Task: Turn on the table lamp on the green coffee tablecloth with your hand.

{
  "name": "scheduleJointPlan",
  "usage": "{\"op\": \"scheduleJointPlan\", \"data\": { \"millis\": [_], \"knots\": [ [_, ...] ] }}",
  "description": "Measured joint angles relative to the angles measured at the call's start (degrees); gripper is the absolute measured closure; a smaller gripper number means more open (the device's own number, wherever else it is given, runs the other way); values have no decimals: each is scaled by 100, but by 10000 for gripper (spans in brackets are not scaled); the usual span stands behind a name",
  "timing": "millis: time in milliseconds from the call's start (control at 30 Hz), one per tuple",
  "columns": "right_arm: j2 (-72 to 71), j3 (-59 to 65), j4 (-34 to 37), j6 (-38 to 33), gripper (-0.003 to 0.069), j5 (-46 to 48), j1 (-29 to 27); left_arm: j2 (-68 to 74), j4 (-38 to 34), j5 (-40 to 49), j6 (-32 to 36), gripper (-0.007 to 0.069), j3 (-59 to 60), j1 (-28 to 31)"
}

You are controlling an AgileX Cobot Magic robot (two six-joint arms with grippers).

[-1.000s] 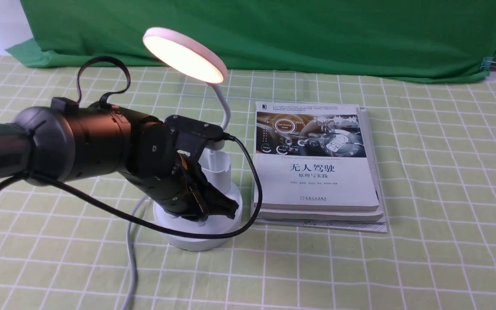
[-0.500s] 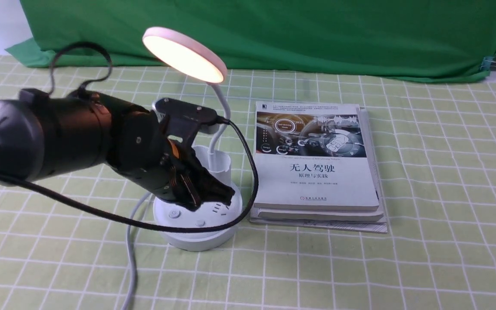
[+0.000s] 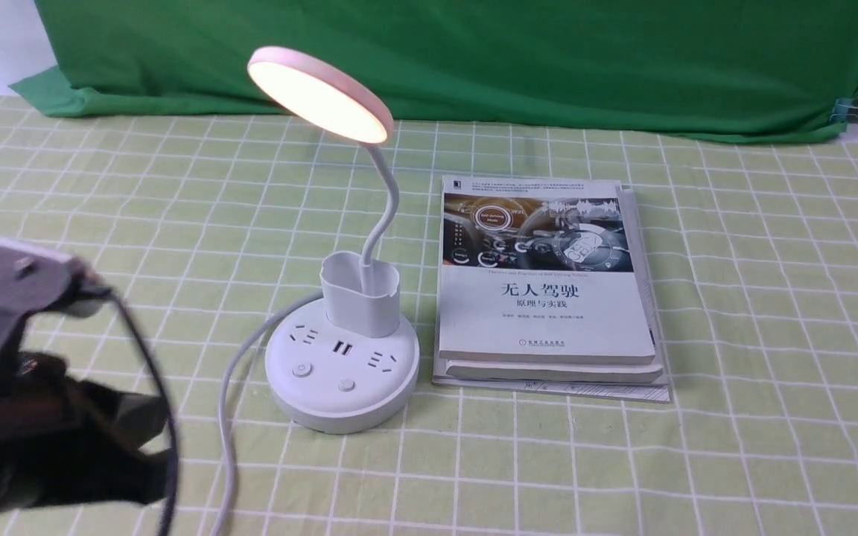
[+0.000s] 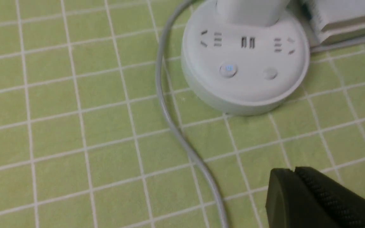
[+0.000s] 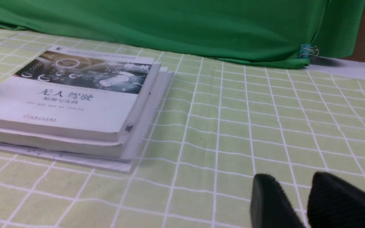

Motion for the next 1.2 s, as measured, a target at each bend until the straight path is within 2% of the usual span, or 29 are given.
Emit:
{"op": "scheduleJointPlan", "data": {
  "millis": [133,300,633,1033,1133,1200],
  "knots": [
    [0,0,0,0,414,0,0,-1705,-122,-424,-24,618,790,0],
    [0,0,0,0,414,0,0,-2714,-132,-450,-159,618,1128,0],
    [0,0,0,0,414,0,0,-2920,400,-838,-159,618,1128,0],
    [0,0,0,0,414,0,0,-2920,456,-1018,-159,618,1232,0],
    [0,0,0,0,414,0,0,-2958,731,-938,134,618,1393,50],
    [0,0,0,0,414,0,0,-3098,784,-875,720,618,1485,252]
  ]
}}
